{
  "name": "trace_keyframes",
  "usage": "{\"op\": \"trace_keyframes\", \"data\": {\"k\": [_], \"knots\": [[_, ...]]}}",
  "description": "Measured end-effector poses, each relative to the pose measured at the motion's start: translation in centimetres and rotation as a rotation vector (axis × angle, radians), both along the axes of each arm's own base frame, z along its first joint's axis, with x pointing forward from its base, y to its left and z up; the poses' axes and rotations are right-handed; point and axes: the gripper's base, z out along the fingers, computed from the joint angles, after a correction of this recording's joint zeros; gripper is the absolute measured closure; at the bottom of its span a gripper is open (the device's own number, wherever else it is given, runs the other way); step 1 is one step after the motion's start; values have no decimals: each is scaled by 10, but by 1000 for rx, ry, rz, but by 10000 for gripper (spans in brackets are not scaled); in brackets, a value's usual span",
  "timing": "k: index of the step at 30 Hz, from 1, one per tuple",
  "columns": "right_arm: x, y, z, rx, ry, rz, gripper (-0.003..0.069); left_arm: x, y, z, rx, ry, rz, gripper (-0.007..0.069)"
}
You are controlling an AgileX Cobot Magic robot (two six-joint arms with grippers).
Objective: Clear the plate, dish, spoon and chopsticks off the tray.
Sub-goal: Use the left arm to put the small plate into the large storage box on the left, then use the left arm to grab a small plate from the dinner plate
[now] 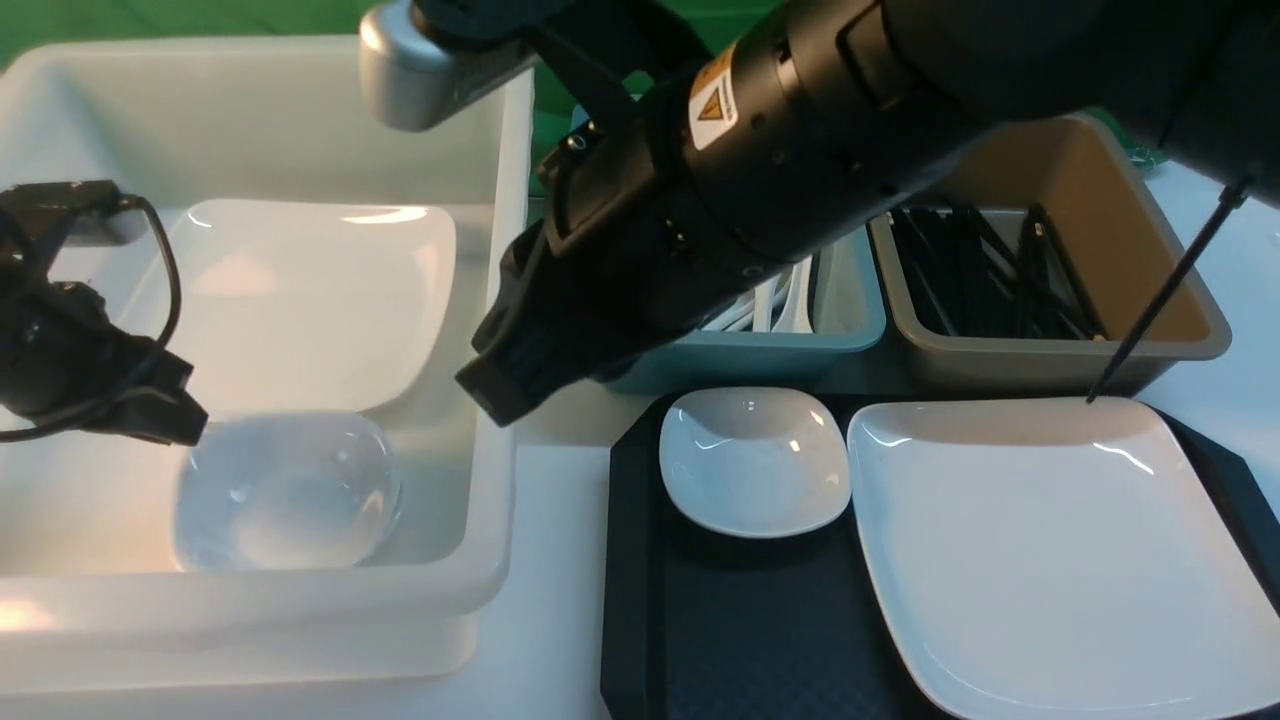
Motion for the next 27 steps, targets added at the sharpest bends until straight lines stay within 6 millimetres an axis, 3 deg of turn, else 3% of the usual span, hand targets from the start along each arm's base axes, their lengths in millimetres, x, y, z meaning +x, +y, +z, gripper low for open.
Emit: {"op": "trace_keyframes", "data": {"k": [2, 3, 4, 6, 8, 10, 12, 14, 17, 19, 20, 21, 22, 23, 24, 25, 26, 27], "knots": [[0, 0, 0, -2, 0, 0, 636, 0, 0, 0, -5, -3, 4, 393], [0, -1, 0, -11, 2, 2, 636, 2, 0, 4, -8, -9, 2, 295], [0, -1, -1, -13, 2, 2, 636, 2, 0, 4, -8, -9, 3, 295], [0, -4, -3, -66, -4, 5, 632, 3, -1, 16, -16, -21, 2, 192], [1, -8, -5, -106, -14, -2, 631, 4, -4, 23, -18, -33, 0, 168], [7, -21, -6, -185, -26, -48, 631, 6, -20, 49, -13, -83, -44, 156], [16, -39, -4, -253, -30, -118, 629, 5, -43, 72, -11, -126, -94, 197], [24, -63, 2, -308, -26, -190, 627, 1, -78, 93, -21, -154, -149, 281], [35, -106, 15, -343, -4, -312, 624, -9, -137, 118, 25, -187, -285, 491], [36, -135, 24, -328, -11, -398, 624, -20, -186, 133, 87, -222, -399, 579], [34, -149, 27, -324, -9, -438, 624, -23, -202, 137, 101, -231, -419, 594], [35, -151, 27, -324, -8, -445, 624, -23, -206, 138, 106, -233, -426, 599], [26, -176, 27, -325, 0, -506, 624, -30, -237, 146, 146, -270, -493, 613], [27, -177, 27, -325, 1, -513, 624, -30, -240, 145, 151, -268, -498, 615], [18, -197, 24, -323, 4, -563, 624, -31, -265, 147, 173, -288, -555, 620], [12, -208, 20, -318, 3, -594, 624, -31, -280, 146, 179, -296, -587, 621], [9, -210, 19, -317, 1, -599, 624, -31, -280, 146, 178, -295, -586, 621], [1, -224, 14, -309, -2, -641, 624, -28, -301, 140, 180, -296, -627, 622]]}}
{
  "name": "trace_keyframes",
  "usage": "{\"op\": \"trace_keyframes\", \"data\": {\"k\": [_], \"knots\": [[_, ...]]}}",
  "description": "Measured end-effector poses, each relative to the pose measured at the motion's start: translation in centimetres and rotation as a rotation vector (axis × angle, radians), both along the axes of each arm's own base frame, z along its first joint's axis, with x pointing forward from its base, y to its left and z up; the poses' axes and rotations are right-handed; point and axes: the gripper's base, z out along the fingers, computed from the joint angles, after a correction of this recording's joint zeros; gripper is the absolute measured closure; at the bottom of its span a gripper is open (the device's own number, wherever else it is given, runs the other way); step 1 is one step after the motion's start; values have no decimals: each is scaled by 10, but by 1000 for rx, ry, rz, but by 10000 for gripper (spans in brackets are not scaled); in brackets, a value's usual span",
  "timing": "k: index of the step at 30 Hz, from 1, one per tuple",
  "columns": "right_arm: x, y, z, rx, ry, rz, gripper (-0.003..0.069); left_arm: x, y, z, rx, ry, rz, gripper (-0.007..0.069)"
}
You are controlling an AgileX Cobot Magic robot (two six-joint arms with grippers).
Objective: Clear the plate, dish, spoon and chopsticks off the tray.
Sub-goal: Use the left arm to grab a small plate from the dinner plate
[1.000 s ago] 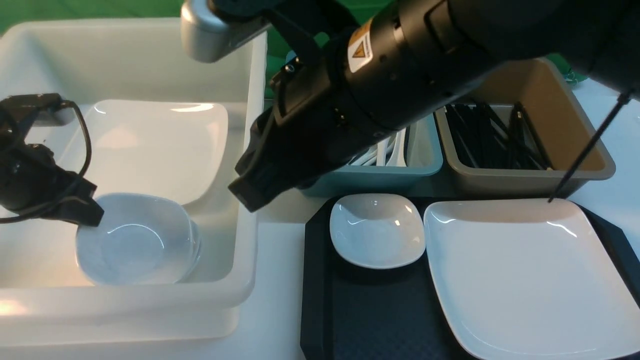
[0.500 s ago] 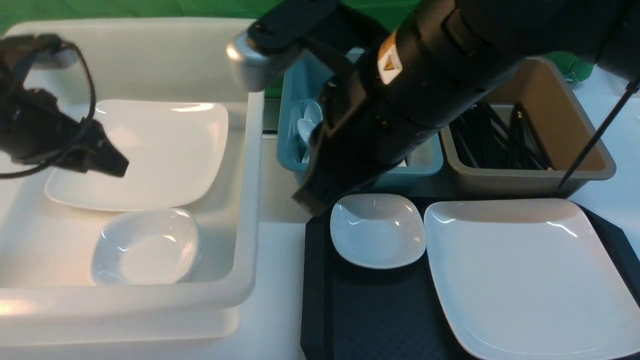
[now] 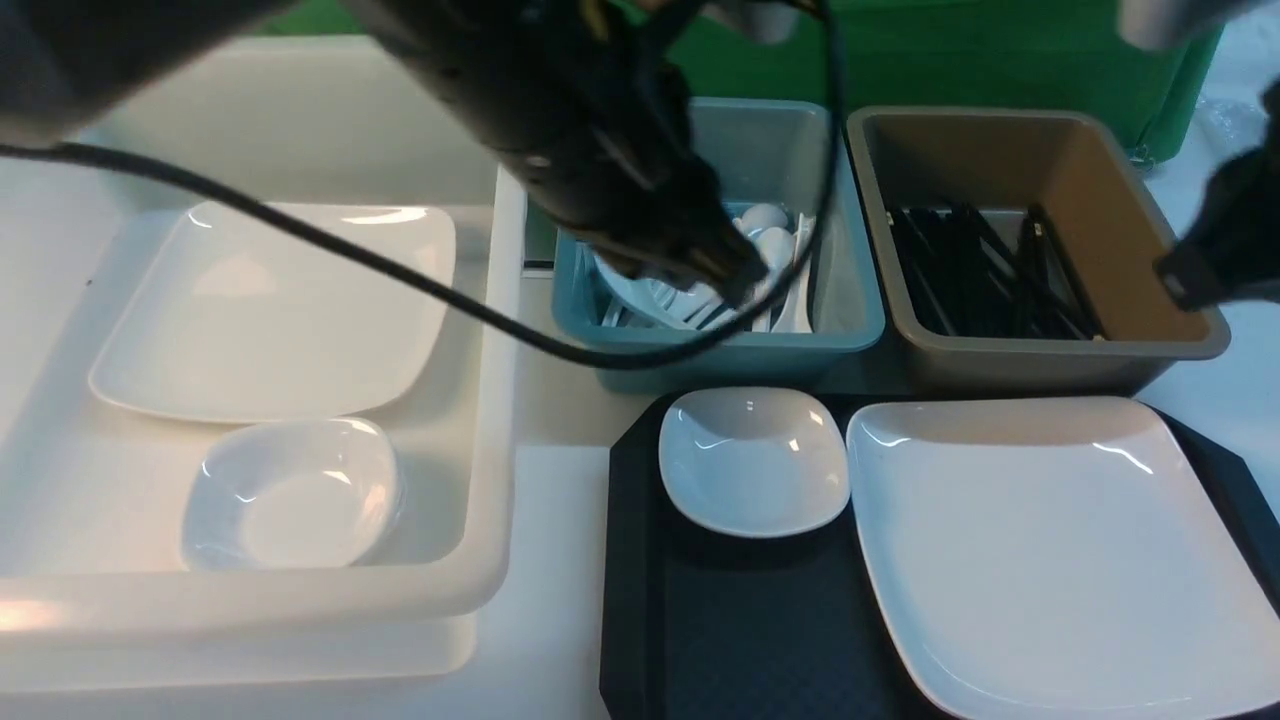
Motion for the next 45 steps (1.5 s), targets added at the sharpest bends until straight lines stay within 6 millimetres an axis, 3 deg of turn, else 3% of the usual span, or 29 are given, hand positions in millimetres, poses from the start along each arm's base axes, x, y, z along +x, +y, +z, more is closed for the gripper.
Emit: {"op": "trace_keyframes", "data": {"k": [1, 2, 4, 7, 8, 10, 12, 16, 21, 25, 30, 39, 45], "knots": [[-10, -13, -7, 5, -12, -40, 624, 2, -15, -7, 12, 2, -30, 622], [-14, -15, -9, 6, -15, -46, 624, 4, -17, -9, 17, 7, -30, 622], [-35, -37, -24, 10, -17, -125, 634, 12, -46, -42, 84, 35, -108, 611], [-55, -47, -34, 11, -6, -163, 638, 19, -65, -74, 158, 48, -169, 585], [-56, -48, -35, 11, -5, -163, 639, 19, -66, -77, 165, 47, -174, 581], [-70, -50, -41, 30, 2, -172, 638, 25, -78, -107, 242, 40, -206, 524], [-75, -50, -43, 43, 9, -168, 640, 28, -82, -117, 268, 34, -215, 496], [-86, -46, -41, 117, -3, -149, 640, 38, -88, -155, 349, 48, -233, 351], [-88, -44, -41, 138, -4, -143, 640, 43, -90, -181, 406, 69, -246, 210], [-88, -43, -41, 151, -6, -141, 640, 44, -92, -191, 415, 79, -248, 148], [-87, -43, -40, 154, -12, -140, 640, 44, -92, -193, 416, 81, -249, 134], [-86, -42, -40, 163, -21, -139, 640, 44, -92, -172, 401, 64, -236, 130], [-87, -39, -39, 197, -18, -124, 640, 37, -96, -171, 413, 87, -250, 130]]}}
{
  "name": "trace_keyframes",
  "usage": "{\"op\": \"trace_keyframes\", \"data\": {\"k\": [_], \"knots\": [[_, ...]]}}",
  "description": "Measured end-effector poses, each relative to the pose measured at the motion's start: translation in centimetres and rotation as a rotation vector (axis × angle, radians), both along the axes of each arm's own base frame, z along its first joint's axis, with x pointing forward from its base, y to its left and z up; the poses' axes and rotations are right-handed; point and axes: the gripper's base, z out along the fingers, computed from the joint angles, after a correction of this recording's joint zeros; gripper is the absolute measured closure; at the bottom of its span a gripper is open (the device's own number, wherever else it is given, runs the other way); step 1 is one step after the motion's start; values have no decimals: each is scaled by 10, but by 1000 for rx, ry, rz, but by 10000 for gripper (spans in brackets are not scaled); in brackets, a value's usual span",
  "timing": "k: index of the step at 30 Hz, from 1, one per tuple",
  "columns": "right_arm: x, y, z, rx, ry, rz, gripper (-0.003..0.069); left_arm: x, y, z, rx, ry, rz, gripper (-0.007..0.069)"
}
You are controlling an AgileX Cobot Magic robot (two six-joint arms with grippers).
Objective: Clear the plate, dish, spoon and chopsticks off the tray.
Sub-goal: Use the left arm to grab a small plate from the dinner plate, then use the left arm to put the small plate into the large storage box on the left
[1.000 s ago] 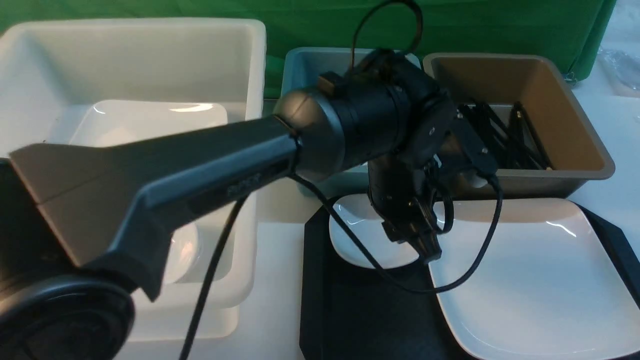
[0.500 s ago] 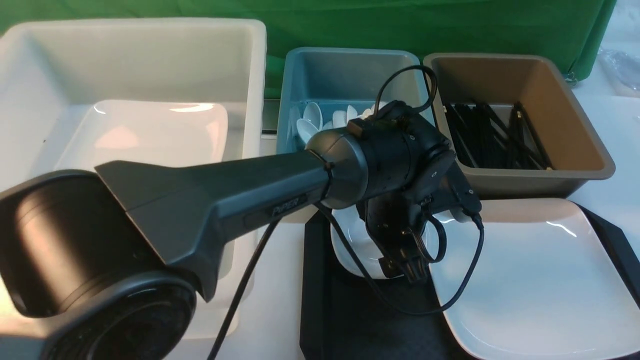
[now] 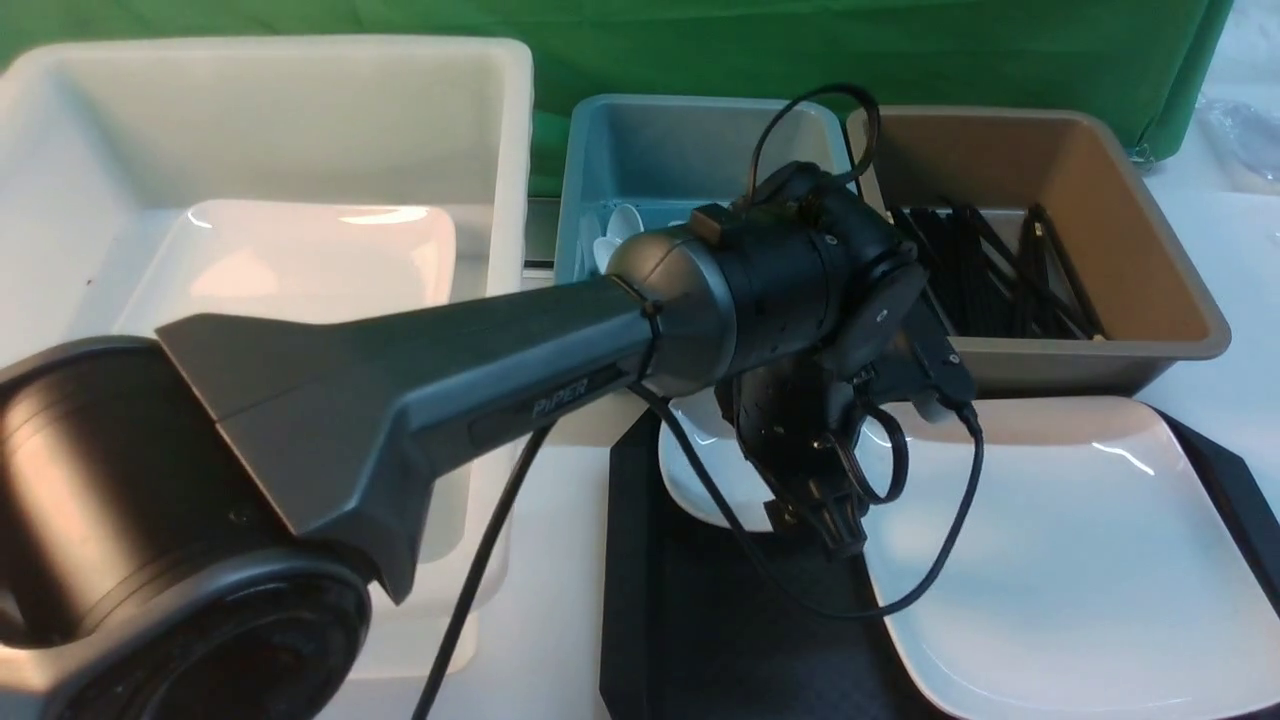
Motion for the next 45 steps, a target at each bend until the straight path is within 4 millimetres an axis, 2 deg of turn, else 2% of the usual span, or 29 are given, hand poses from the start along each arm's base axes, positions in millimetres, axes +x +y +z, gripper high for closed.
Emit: {"op": "trace_keyframes", "data": {"k": [5, 12, 15, 17, 18, 21, 22, 23, 24, 29, 33, 34, 36, 37, 38, 41, 42, 45], "knots": [[0, 1, 1, 8, -9, 10, 640, -3, -8, -5, -13, -17, -22, 130], [0, 1, 1, 10, -9, 12, 640, 4, -9, -36, 64, -25, -10, 130], [0, 1, 1, 10, -9, 14, 639, 5, -8, -37, 69, -30, -1, 147], [0, 1, 1, 8, -10, 17, 639, 6, -8, -37, 69, -35, 16, 181], [0, 1, 1, 7, -11, 19, 639, 6, -7, -37, 73, -42, 20, 222], [0, 1, 1, 2, -13, 25, 639, 6, -6, -37, 84, -32, 35, 381], [0, 1, 1, 2, -13, 25, 639, 6, -6, -37, 85, -31, 36, 393], [0, 1, 1, 1, -13, 27, 639, 4, -5, -37, 97, -27, 32, 484], [0, 1, 1, 1, -13, 27, 639, 4, -6, -35, 95, -33, 29, 520], [0, 3, 1, 20, -11, 35, 639, 2, -3, -9, 65, -65, 47, 601], [-1, 7, 2, 60, -9, 62, 639, -2, 1, 21, 5, -82, 67, 613], [-1, 8, 2, 63, -8, 63, 639, -3, 1, 23, 0, -82, 69, 613], [-2, 13, 3, 103, -11, 105, 639, -9, 6, 53, -64, -109, 79, 613], [-2, 13, 3, 107, -11, 105, 639, -9, 6, 53, -65, -109, 80, 613], [-2, 15, 4, 121, -14, 126, 639, -14, 10, 70, -96, -118, 85, 609], [-5, 17, 8, 139, -6, 147, 639, -21, 16, 92, -132, -128, 90, 607], [-7, 17, 12, 141, -3, 160, 639, -25, 21, 108, -160, -163, 87, 608], [-9, 19, 20, 154, -10, 182, 638, -32, 31, 137, -214, -212, 88, 608]]}}
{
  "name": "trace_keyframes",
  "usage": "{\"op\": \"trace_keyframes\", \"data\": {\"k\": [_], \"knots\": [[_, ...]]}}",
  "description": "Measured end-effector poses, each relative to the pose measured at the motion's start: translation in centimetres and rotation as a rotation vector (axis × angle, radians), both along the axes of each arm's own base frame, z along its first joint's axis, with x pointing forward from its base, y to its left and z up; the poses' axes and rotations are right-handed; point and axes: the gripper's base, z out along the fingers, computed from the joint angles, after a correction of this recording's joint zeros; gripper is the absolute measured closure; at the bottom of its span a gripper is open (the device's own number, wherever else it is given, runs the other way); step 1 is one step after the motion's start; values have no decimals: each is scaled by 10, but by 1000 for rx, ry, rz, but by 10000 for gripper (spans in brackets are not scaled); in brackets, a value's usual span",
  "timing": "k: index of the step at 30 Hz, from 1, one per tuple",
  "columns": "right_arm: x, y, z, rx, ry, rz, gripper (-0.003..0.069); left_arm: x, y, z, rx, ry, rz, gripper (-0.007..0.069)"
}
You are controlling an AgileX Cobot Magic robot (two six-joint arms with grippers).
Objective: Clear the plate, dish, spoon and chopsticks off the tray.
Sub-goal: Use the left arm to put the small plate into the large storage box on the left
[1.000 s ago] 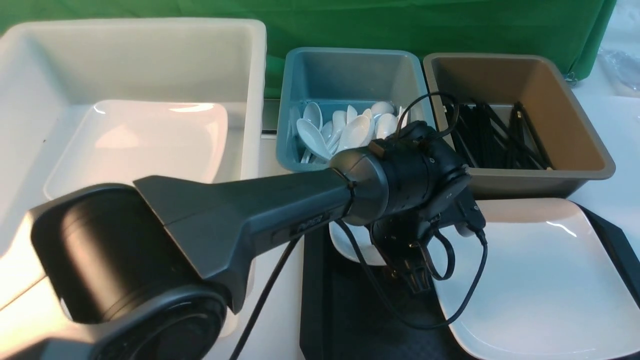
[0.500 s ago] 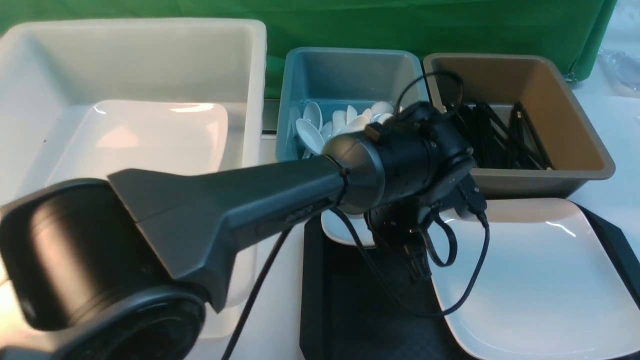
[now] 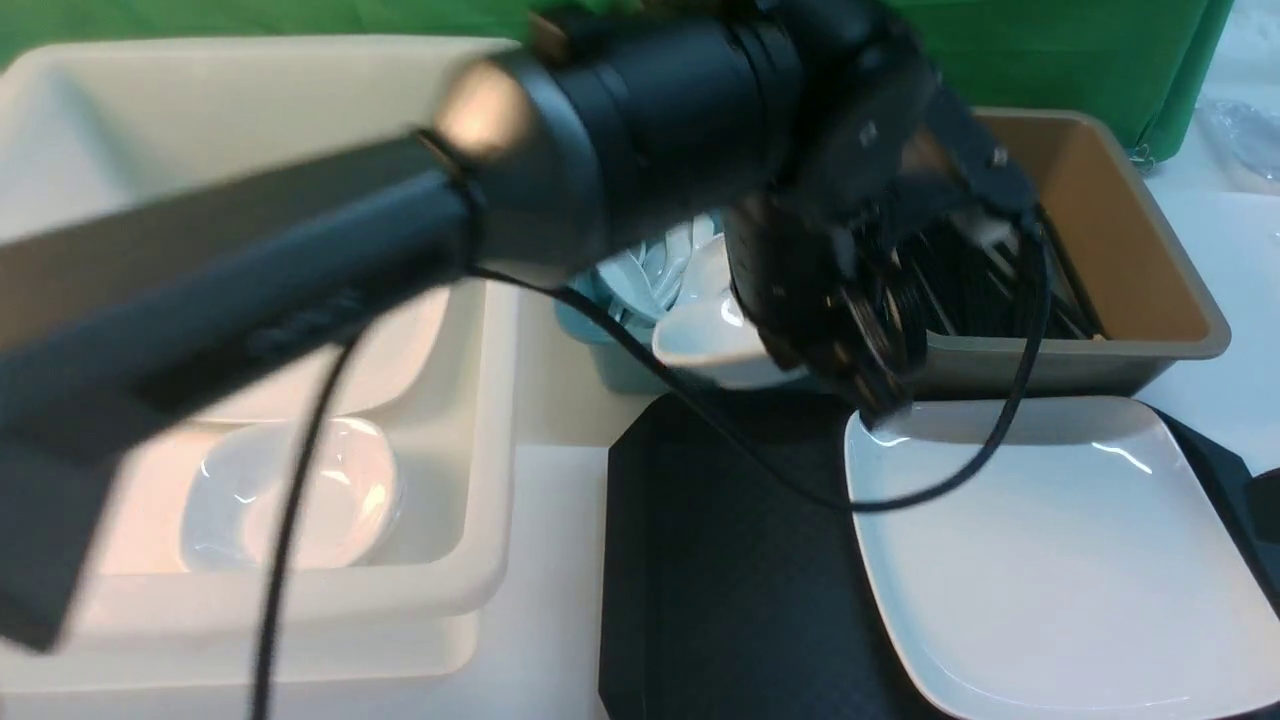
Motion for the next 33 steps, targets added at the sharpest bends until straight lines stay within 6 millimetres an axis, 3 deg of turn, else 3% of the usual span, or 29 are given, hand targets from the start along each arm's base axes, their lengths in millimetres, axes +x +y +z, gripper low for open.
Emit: {"op": "trace_keyframes", "data": {"k": [8, 13, 16, 17, 22, 23, 24, 27, 33], "knots": [[-3, 8, 21, 106, -65, 48, 638, -33, 38, 82, -153, -149, -1, 608], [4, 24, 31, 258, -91, 165, 638, -43, 74, 106, -108, -174, 76, 608], [13, 33, 34, 334, -86, 225, 638, -42, 92, 108, -104, -162, 141, 608], [22, 40, 33, 378, -68, 265, 638, -40, 107, 104, -94, -149, 198, 608], [38, 61, 26, 392, -21, 364, 638, -39, 137, 84, -39, -100, 297, 608], [43, 73, 25, 389, -6, 412, 638, -37, 152, 66, 0, -63, 341, 608], [43, 76, 25, 388, -6, 426, 638, -38, 152, 64, 4, -57, 343, 608], [51, 105, 27, 368, -22, 508, 638, -32, 177, 31, 40, -9, 418, 608], [67, 143, 34, 251, -41, 545, 638, -18, 206, -20, 29, 27, 497, 608]]}}
